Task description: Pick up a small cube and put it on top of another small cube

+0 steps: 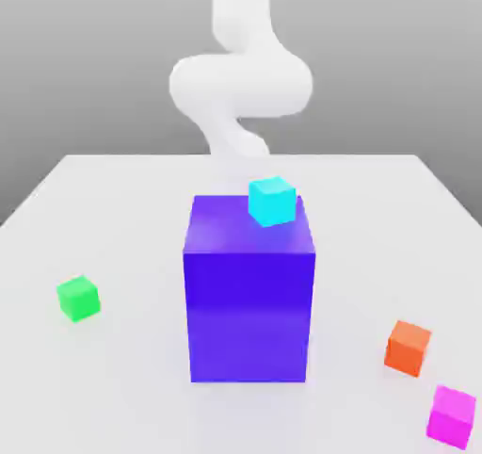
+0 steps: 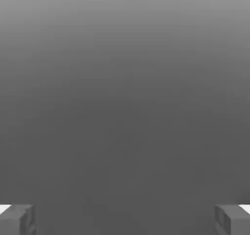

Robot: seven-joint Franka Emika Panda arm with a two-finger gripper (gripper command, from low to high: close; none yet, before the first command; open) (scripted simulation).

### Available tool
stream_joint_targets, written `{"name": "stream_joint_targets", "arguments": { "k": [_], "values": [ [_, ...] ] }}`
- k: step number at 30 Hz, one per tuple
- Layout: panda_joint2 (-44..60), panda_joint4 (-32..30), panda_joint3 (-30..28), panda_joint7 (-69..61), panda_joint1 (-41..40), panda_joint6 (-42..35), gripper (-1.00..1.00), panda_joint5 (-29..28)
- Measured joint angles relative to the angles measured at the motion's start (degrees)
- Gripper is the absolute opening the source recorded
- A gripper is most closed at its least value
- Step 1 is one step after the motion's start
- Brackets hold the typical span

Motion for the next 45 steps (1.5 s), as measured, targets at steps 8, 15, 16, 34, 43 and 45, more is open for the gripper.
{"name": "stream_joint_targets", "arguments": {
  "k": [8, 15, 16, 34, 43, 45],
  "values": [
    [16.68, 0.39, 11.55, 17.73, -5.19, 3.73, 0.0, -6.58],
    [31.4, 0.8, 18.9, 34.59, -6.67, 6.68, 0.0, -14.56],
    [33.53, 0.87, 19.56, 37.02, -6.51, 7.07, 0.0, -15.73],
    [66.65, 1.67, 20.35, 67.76, 5.9, 19.46, 0.0, -21.52],
    [72.89, 3.32, 15.97, 71.02, 9.55, 24.04, -1.0, -25.58],
    [70.97, 2.78, 17.4, 70.01, 8.43, 22.67, -1.0, -24.15]
  ]
}}
